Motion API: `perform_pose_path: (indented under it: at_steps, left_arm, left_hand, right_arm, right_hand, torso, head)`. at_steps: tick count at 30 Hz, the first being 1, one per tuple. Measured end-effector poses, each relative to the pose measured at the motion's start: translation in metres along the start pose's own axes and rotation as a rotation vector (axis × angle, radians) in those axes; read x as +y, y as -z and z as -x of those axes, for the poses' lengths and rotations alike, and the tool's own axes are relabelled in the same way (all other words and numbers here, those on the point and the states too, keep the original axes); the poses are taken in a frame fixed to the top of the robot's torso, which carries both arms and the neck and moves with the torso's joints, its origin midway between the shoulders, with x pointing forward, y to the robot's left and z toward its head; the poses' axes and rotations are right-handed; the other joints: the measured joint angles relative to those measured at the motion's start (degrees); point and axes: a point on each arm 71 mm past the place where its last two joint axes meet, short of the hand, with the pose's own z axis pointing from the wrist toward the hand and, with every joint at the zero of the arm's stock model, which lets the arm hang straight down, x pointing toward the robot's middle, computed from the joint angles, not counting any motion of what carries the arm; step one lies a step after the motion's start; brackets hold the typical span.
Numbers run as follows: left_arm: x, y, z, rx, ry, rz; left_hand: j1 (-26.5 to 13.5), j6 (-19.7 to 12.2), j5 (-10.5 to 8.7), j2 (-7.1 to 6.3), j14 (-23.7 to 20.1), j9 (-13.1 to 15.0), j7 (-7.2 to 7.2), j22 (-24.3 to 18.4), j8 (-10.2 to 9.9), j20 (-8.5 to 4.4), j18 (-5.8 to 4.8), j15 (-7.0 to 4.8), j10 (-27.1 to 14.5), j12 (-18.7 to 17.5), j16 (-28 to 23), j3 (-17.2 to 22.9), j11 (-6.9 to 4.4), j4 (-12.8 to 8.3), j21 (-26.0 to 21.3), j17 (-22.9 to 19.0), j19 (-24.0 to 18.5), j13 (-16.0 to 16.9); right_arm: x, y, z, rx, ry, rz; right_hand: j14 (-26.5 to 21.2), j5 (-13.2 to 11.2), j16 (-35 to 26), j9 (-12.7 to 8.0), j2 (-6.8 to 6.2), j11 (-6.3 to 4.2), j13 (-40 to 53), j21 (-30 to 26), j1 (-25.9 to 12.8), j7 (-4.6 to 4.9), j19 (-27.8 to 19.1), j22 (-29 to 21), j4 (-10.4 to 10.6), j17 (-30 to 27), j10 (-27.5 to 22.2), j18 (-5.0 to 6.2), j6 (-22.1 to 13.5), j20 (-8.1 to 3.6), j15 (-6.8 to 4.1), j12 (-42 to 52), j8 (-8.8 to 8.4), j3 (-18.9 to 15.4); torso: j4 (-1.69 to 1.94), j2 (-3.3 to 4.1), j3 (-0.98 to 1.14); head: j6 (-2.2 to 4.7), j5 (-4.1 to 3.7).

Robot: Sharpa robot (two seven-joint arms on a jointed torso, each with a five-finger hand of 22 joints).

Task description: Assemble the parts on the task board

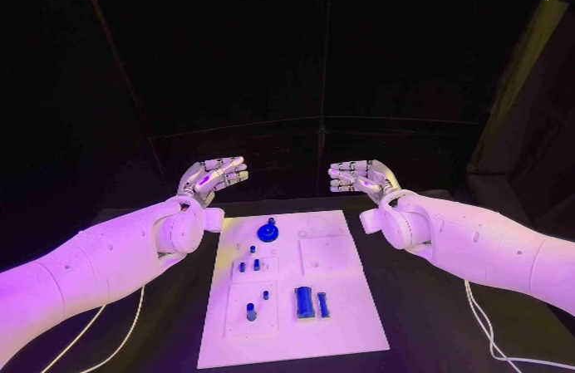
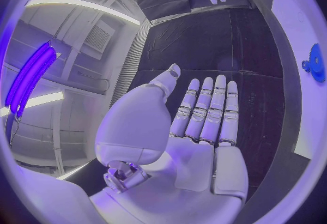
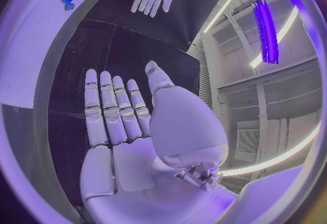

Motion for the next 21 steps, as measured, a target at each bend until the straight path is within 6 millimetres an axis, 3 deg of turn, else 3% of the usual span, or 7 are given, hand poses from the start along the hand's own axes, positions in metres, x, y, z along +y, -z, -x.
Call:
perform_pose_path:
  at_steps: [5, 11, 14, 15, 18, 19, 21]
  left_arm:
    - [0.002, 0.003, -0.001, 0.002, 0.001, 0.008]
    - [0.005, 0.014, -0.011, 0.014, 0.007, 0.023]
    - [0.007, 0.025, -0.018, 0.012, 0.003, 0.035]
    - [0.008, 0.029, -0.021, 0.011, 0.001, 0.039]
    - [0.009, 0.044, -0.032, 0.003, -0.01, 0.051]
    - [0.009, 0.049, -0.035, -0.001, -0.015, 0.054]
    - [0.009, 0.059, -0.042, -0.013, -0.029, 0.059]
  left_hand:
    - [-11.09, -8.6, -1.36, 0.36, -7.81, -1.85, -1.62, -2.07, -2.25, -2.57, -0.52, -1.56, -8.4, -1.49, -2.26, -2.33, -1.9, 0.39, -1.52, -1.92, -5.78, -1.69]
    - [-24.24, -18.53, -2.18, 0.62, -17.07, -3.05, -3.72, -4.29, -3.39, -5.65, -2.21, -3.43, -18.22, -3.44, -4.53, -4.71, -3.96, 0.57, -3.41, -3.16, -12.82, -2.86]
    - [-30.22, -23.03, -2.39, 0.68, -21.27, -3.36, -4.66, -5.32, -3.54, -7.02, -3.06, -4.26, -22.69, -5.27, -5.56, -5.75, -4.9, 0.65, -5.26, -3.48, -16.0, -3.15]
    - [-31.8, -24.22, -2.44, 0.7, -22.39, -3.41, -4.89, -5.57, -3.54, -7.39, -3.08, -4.51, -23.88, -5.7, -5.84, -6.07, -5.13, 0.67, -5.6, -3.54, -16.84, -3.2]
    - [-36.35, -27.64, -2.44, 0.73, -25.58, -3.53, -5.66, -6.35, -3.8, -8.43, -3.17, -6.31, -27.23, -6.6, -6.62, -6.89, -6.06, 0.7, -6.59, -3.67, -19.26, -3.27]
    - [-37.86, -28.79, -2.44, 0.73, -26.63, -3.56, -6.26, -6.62, -3.8, -8.78, -3.93, -6.89, -28.35, -6.86, -6.88, -7.08, -6.75, 0.67, -6.83, -3.68, -20.06, -3.3]
    - [-40.47, -30.75, -2.44, 0.74, -28.51, -3.59, -7.49, -7.7, -3.79, -9.39, -3.98, -7.78, -30.34, -6.99, -7.55, -7.53, -7.91, 0.73, -6.89, -3.71, -21.45, -3.34]
  right_arm:
    - [-0.002, 0.003, 0.0, 0.002, -0.002, -0.006]
    - [0.0, 0.014, -0.012, 0.015, -0.029, -0.008]
    - [0.002, 0.025, -0.022, 0.018, -0.053, -0.007]
    - [0.003, 0.029, -0.025, 0.016, -0.06, -0.008]
    - [0.006, 0.044, -0.035, 0.003, -0.086, -0.01]
    - [0.007, 0.048, -0.037, -0.002, -0.093, -0.01]
    - [0.01, 0.058, -0.043, -0.019, -0.107, -0.012]
  right_hand:
    - [-9.44, -1.97, -1.93, -2.17, -0.04, -1.28, -1.9, -1.44, -12.63, -1.55, -8.6, -1.8, -0.73, -2.05, -9.24, -0.07, -8.58, -2.46, -1.31, -2.04, -1.88, 0.41]
    - [-20.39, -4.01, -3.02, -3.44, -0.38, -3.07, -3.06, -3.97, -26.31, -3.54, -18.69, -2.98, -0.77, -3.26, -19.55, -2.24, -17.89, -5.02, -2.87, -3.11, -2.99, 0.69]
    - [-25.37, -4.93, -3.18, -3.78, -0.45, -3.88, -3.32, -5.44, -32.56, -4.46, -23.28, -3.28, -0.71, -3.57, -24.26, -2.39, -22.14, -6.2, -4.81, -3.25, -3.18, 0.74]
    - [-26.82, -5.21, -3.32, -3.84, -0.48, -4.1, -3.4, -5.8, -34.37, -4.73, -24.6, -3.35, -0.71, -3.63, -25.63, -3.18, -23.37, -6.55, -5.33, -3.25, -3.33, 0.74]
    - [-30.73, -5.92, -3.32, -3.98, -0.51, -5.87, -3.48, -6.45, -39.3, -5.46, -28.22, -3.46, -0.71, -3.75, -29.27, -3.18, -26.72, -7.44, -6.42, -3.48, -3.33, 0.74]
    - [-31.48, -6.23, -3.32, -3.99, -0.53, -6.19, -3.51, -6.48, -40.23, -5.79, -28.91, -3.46, -0.72, -3.75, -29.99, -3.18, -27.3, -7.62, -6.57, -3.48, -3.33, 0.74]
    - [-33.75, -7.51, -3.32, -4.02, -0.56, -7.11, -3.57, -6.76, -43.07, -7.1, -31.0, -3.53, -0.81, -3.82, -32.15, -4.07, -29.2, -8.13, -7.0, -3.48, -3.33, 0.83]
  torso:
    - [0.04, -0.01, 0.01]
    - [0.69, 0.03, 0.01]
    - [0.93, 0.03, 0.01]
    - [0.97, 0.04, 0.01]
    - [1.05, 0.06, 0.01]
    - [1.08, 0.06, 0.01]
    - [1.1, 0.06, 0.01]
  head:
    - [-0.12, 0.26]
    - [-0.11, 1.76]
    - [-0.09, 2.06]
    - [-0.08, 2.09]
    - [-0.08, 2.16]
    - [-0.08, 2.16]
    - [-0.08, 2.17]
